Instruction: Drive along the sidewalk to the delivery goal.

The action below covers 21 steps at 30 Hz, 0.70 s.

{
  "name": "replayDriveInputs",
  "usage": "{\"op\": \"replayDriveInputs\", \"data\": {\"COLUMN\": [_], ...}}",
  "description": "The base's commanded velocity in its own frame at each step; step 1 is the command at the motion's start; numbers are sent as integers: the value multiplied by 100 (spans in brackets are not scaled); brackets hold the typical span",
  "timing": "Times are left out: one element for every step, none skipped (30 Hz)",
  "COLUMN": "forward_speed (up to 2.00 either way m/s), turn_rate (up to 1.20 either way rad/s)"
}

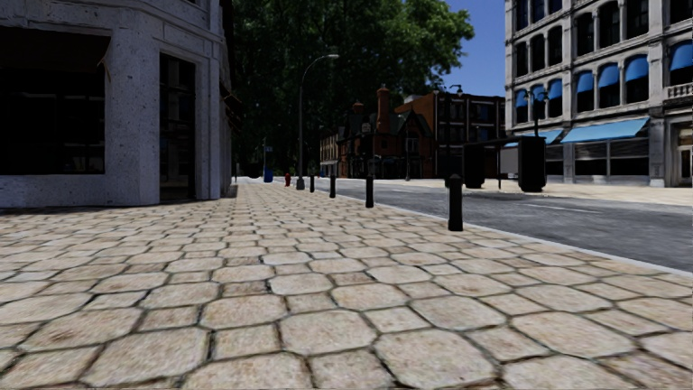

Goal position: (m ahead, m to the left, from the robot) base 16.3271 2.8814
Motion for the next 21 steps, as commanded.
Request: {"op": "replayDriveInputs", "data": {"forward_speed": [200,200,200,200,200,200,200,200,200,200,200,200,200,200,200,200,200,200,200,200,200], "turn_rate": [120,120,120,120,120,120,0,0,0,0,0,0,0,0,0,0,0,-22,-66,-99,-99]}}
